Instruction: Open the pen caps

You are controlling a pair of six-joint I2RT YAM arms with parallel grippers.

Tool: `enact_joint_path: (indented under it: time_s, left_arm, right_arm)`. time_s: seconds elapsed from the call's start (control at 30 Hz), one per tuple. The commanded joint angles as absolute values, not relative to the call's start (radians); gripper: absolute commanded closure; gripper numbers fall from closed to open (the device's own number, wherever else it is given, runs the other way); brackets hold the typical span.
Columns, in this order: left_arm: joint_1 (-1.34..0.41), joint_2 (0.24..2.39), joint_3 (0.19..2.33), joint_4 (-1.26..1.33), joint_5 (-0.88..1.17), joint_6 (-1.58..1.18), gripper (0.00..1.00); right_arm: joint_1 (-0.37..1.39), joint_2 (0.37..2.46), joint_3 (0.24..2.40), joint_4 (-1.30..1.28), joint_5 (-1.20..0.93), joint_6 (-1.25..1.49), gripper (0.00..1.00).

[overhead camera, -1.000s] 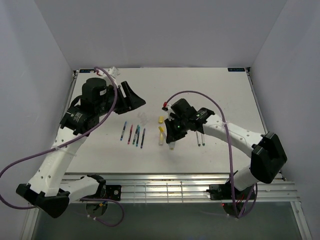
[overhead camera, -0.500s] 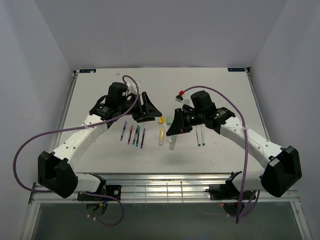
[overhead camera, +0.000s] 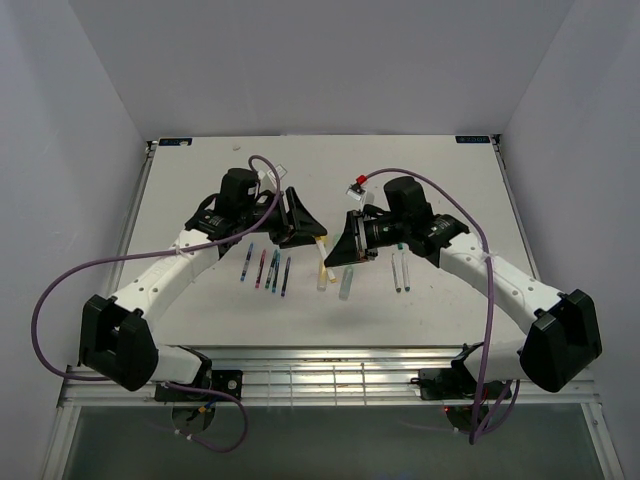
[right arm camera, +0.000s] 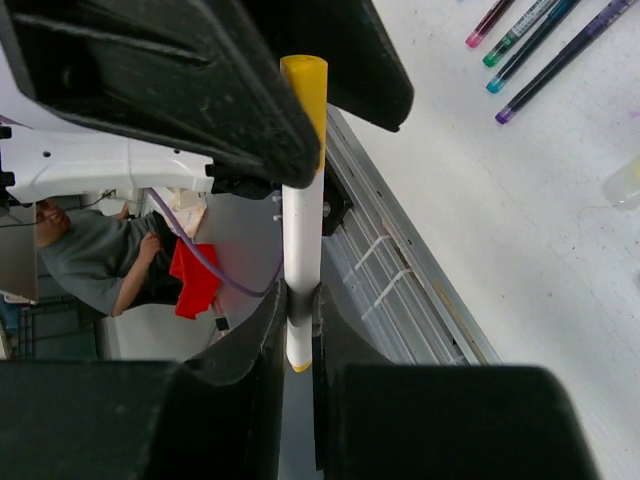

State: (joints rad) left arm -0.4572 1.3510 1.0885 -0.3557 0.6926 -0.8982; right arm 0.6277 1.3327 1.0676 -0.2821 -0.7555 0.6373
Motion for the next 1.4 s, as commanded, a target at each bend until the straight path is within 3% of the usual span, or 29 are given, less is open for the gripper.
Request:
enact_joint_path:
  time_s: [0.0,0.23,0.4,0.67,0.73,0.77,0.93,1.0,1.03,1.07,1.1,1.2,1.27,1.3,1.33,1.37]
  left_arm:
    - [-0.454,1.364,1.124,-0.331,0.687,-0.916,0.39]
    - [-0.454,1.350,1.092,-0.302,0.695,-0.946,0.46]
    - [-0.454,1.344,1.089,-0.293,0.703,-0.962,0.67]
    - [-0.454,1.338,1.081,-0.291,0.698,-0.977,0.87]
    - [-0.454,1.342,1.081,-0.290,0.701,-0.979,0.94]
    - [-0.454,1.344,1.086,-0.291,0.704,-0.982,1.00]
    - [-0.454,1.361,1.100,-0.293,0.722,-0.985,1.00]
    - [-0.454,1.365,1.108,-0.293,0.724,-0.989,1.00]
    - [-0.454,1.370,1.109,-0.293,0.729,-0.989,1.00]
    - [-0.454,1.371,1.114,-0.293,0.729,-0.991,1.00]
    - [-0.454,1.373,1.115,-0.305,0.724,-0.991,1.00]
    - [-0.454,1.397,1.156,-0.378,0.680,-0.994,1.00]
    - [-0.449,1.440,1.201,-0.490,0.614,-0.996,1.00]
    - [-0.446,1.456,1.238,-0.520,0.600,-1.003,1.00]
    - [-0.428,1.472,1.250,-0.544,0.597,-1.028,1.00]
    - [-0.419,1.497,1.258,-0.569,0.597,-1.046,1.00]
  right_arm:
    - [0.621,1.332,1.054,-0.206,-0.816,0.666,0.92]
    - [0.617,1.338,1.037,-0.169,-0.833,0.683,0.92]
    - [0.615,1.351,1.034,-0.150,-0.825,0.702,0.92]
    - [0.611,1.385,1.045,-0.068,-0.831,0.787,0.92]
    - [0.611,1.394,1.052,-0.060,-0.841,0.792,0.81]
    - [0.611,1.399,1.055,-0.057,-0.845,0.787,0.67]
    - [0.611,1.428,1.045,0.007,-0.909,0.813,0.59]
    - [0.611,1.434,1.035,0.061,-0.916,0.839,0.63]
    - [0.609,1.434,1.035,0.066,-0.914,0.842,0.70]
    - [0.611,1.439,1.035,0.066,-0.914,0.844,0.87]
    - [0.611,1.440,1.037,0.060,-0.911,0.842,0.92]
    - [0.617,1.443,1.074,-0.092,-0.861,0.748,0.92]
    - [0.635,1.457,1.203,-0.309,-0.660,0.605,0.92]
    - [0.678,1.471,1.266,-0.559,-0.546,0.457,0.92]
    - [0.710,1.485,1.323,-0.663,-0.265,0.409,0.92]
    - [0.745,1.506,1.401,-0.743,-0.129,0.372,0.92]
